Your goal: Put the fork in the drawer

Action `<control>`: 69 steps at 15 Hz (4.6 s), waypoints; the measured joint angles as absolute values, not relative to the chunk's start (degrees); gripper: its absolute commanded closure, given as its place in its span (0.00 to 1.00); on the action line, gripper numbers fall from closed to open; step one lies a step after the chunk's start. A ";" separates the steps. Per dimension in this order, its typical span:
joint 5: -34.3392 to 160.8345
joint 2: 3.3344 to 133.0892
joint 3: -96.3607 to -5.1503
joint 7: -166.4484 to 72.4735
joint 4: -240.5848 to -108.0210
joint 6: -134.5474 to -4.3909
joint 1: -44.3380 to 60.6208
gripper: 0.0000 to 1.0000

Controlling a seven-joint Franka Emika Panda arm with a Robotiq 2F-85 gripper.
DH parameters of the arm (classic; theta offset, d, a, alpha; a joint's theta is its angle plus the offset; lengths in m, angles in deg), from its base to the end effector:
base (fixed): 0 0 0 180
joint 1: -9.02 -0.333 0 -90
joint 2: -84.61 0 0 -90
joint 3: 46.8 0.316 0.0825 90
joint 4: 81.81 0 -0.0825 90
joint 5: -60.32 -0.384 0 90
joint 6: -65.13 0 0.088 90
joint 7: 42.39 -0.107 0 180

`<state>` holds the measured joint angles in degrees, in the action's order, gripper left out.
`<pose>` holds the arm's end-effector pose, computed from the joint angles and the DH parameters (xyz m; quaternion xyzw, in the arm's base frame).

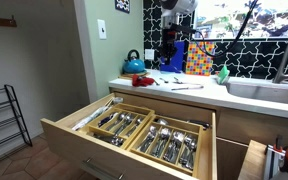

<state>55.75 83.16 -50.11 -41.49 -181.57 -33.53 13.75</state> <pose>0.5619 -0.0716 0.5426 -0.9966 0.0691 0.0191 0.0402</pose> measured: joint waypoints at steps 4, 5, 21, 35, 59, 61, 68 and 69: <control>55.78 85.05 -50.06 -52.80 -182.43 -33.47 13.30 0.96; 55.78 85.42 -50.00 -53.55 -182.64 -33.41 13.18 0.97; 56.33 86.96 -49.26 -49.91 -183.71 -33.50 12.31 0.97; 61.30 80.33 -45.31 -82.40 -190.91 -35.37 7.12 0.98; 49.88 77.05 -46.34 -90.58 -211.17 -57.38 7.15 0.98; 48.23 75.92 -46.21 -90.60 -211.16 -57.65 6.96 0.98; 44.74 70.77 -46.05 -90.66 -211.03 -62.98 6.78 0.98; 44.66 69.97 -46.04 -90.66 -210.80 -63.56 6.78 0.98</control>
<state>44.66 69.97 -46.04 -90.66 -210.80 -63.56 6.78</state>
